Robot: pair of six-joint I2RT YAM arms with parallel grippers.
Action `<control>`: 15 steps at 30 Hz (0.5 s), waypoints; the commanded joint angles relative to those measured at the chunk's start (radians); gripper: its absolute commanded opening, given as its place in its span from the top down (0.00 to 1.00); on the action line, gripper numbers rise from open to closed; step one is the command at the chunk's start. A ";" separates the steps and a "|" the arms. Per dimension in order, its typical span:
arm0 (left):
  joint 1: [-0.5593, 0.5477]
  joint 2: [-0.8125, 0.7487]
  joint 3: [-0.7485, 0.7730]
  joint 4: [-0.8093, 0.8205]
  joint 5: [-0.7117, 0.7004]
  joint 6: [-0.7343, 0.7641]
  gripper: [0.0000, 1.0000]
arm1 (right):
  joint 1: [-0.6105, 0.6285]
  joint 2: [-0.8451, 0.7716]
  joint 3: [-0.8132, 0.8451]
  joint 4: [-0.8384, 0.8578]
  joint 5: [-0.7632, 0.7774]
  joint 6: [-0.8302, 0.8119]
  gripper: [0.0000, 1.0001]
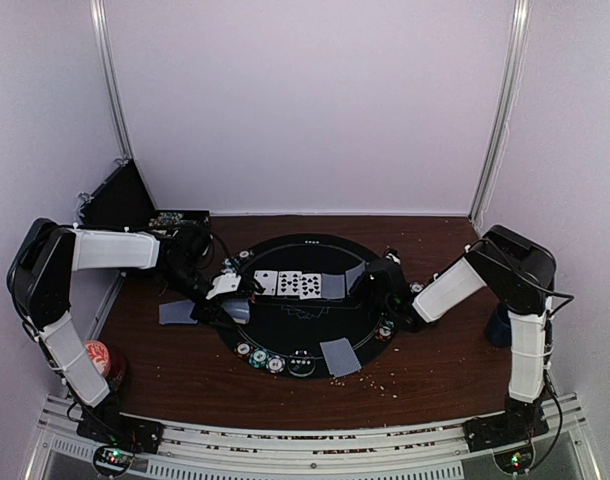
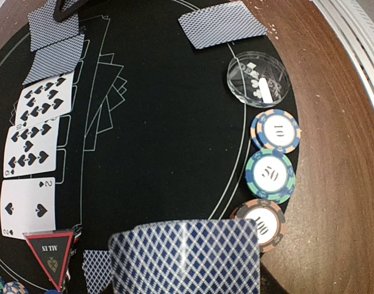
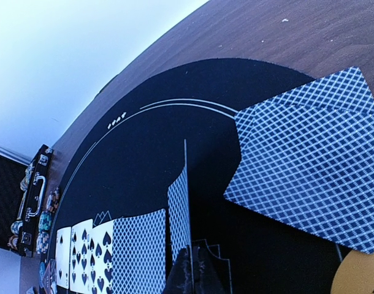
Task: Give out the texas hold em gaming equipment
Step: Distribute the poker card in the community card area.
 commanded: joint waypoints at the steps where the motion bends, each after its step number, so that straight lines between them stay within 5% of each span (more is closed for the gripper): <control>1: -0.001 0.016 0.013 0.008 0.014 0.003 0.53 | -0.003 0.019 -0.012 0.025 -0.026 0.014 1.00; 10: 0.000 0.014 0.014 0.008 0.015 0.002 0.53 | -0.003 0.018 -0.008 -0.010 -0.012 0.018 1.00; 15: 0.000 0.015 0.013 0.008 0.013 0.001 0.53 | 0.000 0.008 -0.004 -0.040 -0.007 0.012 0.91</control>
